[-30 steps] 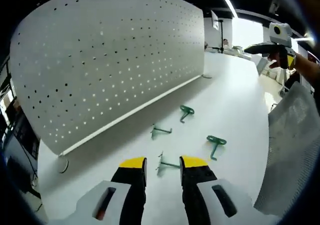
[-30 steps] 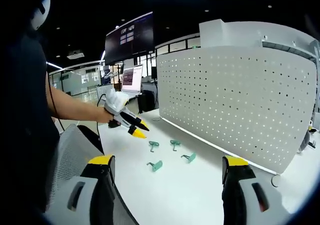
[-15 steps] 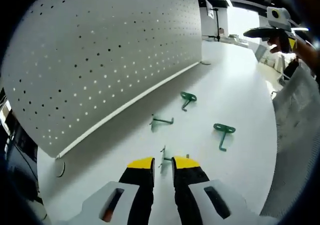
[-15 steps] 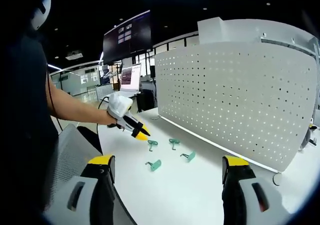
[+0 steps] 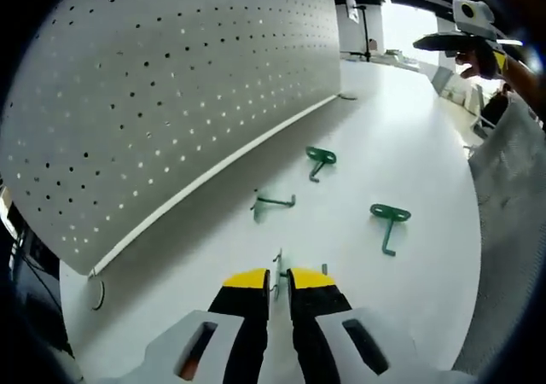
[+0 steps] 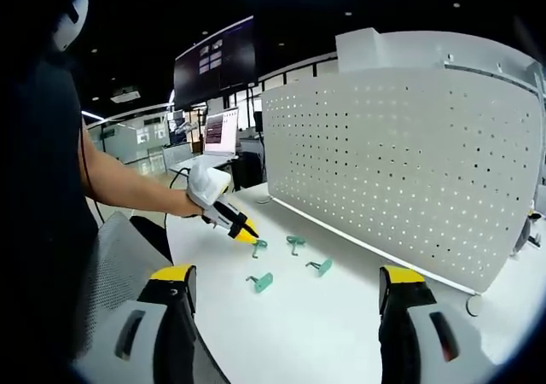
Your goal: Insert the hook assembly into the mounting plate slot until the hook locks in place.
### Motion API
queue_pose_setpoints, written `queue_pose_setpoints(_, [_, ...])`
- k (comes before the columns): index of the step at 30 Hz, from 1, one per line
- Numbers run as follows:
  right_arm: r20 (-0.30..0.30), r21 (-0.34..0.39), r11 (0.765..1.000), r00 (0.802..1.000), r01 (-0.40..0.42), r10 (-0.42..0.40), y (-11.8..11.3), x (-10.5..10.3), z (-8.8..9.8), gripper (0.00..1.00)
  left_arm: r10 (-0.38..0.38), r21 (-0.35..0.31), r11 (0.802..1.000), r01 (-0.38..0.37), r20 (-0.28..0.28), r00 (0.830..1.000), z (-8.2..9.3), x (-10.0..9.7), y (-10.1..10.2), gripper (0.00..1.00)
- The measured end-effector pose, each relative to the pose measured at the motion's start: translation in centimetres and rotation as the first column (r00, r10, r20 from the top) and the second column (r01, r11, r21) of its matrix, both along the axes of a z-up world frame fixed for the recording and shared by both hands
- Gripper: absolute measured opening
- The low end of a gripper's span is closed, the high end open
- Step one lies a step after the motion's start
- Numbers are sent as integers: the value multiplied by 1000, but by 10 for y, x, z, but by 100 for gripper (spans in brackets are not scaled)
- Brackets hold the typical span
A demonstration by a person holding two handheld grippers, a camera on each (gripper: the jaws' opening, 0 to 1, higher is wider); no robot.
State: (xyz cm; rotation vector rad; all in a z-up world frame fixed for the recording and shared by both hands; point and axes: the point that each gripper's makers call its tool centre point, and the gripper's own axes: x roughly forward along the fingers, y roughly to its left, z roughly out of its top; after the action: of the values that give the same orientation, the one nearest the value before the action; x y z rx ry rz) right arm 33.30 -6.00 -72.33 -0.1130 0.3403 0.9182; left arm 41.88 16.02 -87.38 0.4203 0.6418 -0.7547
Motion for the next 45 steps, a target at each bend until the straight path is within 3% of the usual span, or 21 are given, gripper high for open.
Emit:
queue_pose_setpoints(21, [-1,3,1000,1000,0,0,1,0,0,87,16,24,1000,-16,-13,1000,-6,1,7,2])
queue_pose_setpoints(26, [0,2,1000,1000,-2,2,2,0,0,87,70,-26,997,-71,-35,997,-6,3,11,1])
queue_pose_setpoints(30, [3,2,1000,1000,-4,3,2,0,1,87,70,-38,997,-71,-29,997,-4,2,11,1])
queue_pose_setpoints(37, [12,3,1000,1000,-18,18,7,0,5,86,85,-112,990,-86,-9,996,15,0,6,1])
queue_pose_setpoints(45, [36,5,999,999,-39,39,14,-2,13,86,84,-188,979,-74,49,995,52,-5,-7,1])
